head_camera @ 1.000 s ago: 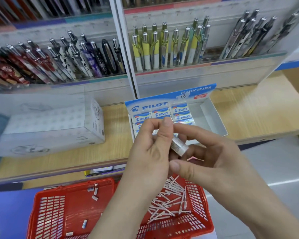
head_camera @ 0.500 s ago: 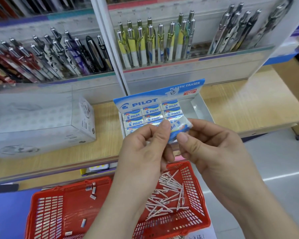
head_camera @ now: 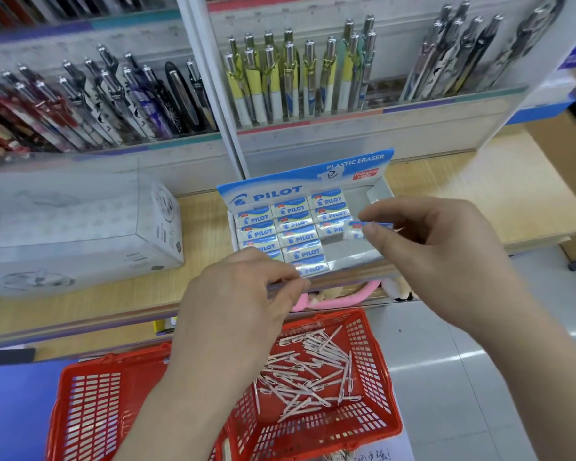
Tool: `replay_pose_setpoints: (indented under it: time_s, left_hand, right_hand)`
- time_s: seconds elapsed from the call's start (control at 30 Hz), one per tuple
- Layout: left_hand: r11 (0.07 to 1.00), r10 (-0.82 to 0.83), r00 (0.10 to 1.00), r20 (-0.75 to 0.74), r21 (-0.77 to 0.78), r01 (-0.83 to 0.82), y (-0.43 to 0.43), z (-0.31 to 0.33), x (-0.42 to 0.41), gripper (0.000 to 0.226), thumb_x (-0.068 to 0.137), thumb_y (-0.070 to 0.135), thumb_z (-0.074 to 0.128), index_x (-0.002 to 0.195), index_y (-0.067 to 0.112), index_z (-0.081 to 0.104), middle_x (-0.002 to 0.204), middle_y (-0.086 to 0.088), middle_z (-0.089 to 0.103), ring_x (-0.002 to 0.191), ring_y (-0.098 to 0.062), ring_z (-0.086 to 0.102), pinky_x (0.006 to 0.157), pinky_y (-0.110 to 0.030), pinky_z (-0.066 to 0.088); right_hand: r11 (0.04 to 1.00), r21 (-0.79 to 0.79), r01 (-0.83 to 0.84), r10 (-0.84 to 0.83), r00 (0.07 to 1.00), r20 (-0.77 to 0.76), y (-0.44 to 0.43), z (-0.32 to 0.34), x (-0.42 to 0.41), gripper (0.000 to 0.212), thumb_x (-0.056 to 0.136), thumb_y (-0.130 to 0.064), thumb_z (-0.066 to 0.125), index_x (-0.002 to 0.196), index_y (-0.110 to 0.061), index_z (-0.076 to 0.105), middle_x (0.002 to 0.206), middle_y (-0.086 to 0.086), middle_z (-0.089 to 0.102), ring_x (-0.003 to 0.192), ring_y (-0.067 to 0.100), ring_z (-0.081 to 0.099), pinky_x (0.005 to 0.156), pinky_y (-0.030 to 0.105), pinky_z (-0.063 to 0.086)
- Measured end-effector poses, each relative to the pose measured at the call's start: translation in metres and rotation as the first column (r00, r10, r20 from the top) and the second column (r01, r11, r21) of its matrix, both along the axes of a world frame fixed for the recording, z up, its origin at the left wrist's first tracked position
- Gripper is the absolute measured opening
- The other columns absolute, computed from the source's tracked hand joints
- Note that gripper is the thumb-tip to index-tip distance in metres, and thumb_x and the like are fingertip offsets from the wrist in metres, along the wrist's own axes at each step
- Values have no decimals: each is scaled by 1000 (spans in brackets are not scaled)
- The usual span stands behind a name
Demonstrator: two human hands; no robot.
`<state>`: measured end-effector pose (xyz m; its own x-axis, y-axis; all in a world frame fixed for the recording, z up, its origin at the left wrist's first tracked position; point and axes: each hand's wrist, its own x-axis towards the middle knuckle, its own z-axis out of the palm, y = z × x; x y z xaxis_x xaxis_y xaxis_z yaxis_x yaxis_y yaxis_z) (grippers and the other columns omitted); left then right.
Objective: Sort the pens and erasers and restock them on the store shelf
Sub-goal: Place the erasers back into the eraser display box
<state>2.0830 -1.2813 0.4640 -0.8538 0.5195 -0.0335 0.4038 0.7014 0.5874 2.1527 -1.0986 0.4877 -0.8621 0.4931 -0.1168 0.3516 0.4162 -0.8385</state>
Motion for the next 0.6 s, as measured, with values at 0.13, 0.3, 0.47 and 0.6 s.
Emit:
replay_pose_setpoints:
  time_s: [0.13, 0.3, 0.47, 0.6]
  left_hand:
    - [998, -41, 998, -43, -42, 39, -2, 4, 0, 20, 76, 44, 56, 74, 33, 72, 74, 13, 64, 71, -8, 61, 61, -37, 51]
    - [998, -59, 997, -44, -35, 58, -13, 2, 5, 17, 76, 43, 57, 73, 32, 70, 71, 14, 62, 67, -4, 57, 58, -35, 50]
    - [994, 91, 995, -49, 61, -88, -17, 2, 1, 10, 77, 41, 68, 80, 33, 72, 80, 17, 61, 78, -1, 54, 65, -25, 45]
    - [965, 260, 962, -81, 20, -260, -21, -4, -14, 25, 74, 35, 75, 97, 36, 66, 90, 12, 51, 75, 0, 44, 68, -20, 34]
  right_hand:
    - [968, 163, -191, 156, 966, 206, 2, -1, -10, 15, 84, -20, 68, 93, -31, 73, 60, -14, 54, 51, -2, 52, 49, 7, 38]
    - [897, 254, -360, 263, 900, 348, -3, -4, -15, 31, 83, -21, 70, 112, -30, 68, 75, -21, 52, 72, 1, 53, 59, 4, 39]
    - [856, 382, -347, 233, 920, 314, -7, -5, -15, 21, 79, -29, 73, 98, -27, 64, 87, -9, 66, 84, 15, 63, 74, 34, 50]
    - [860, 413, -301, 206, 944, 259, -10, -10, -15, 21, 75, -24, 76, 93, -23, 66, 92, -2, 61, 80, 17, 61, 72, 36, 51]
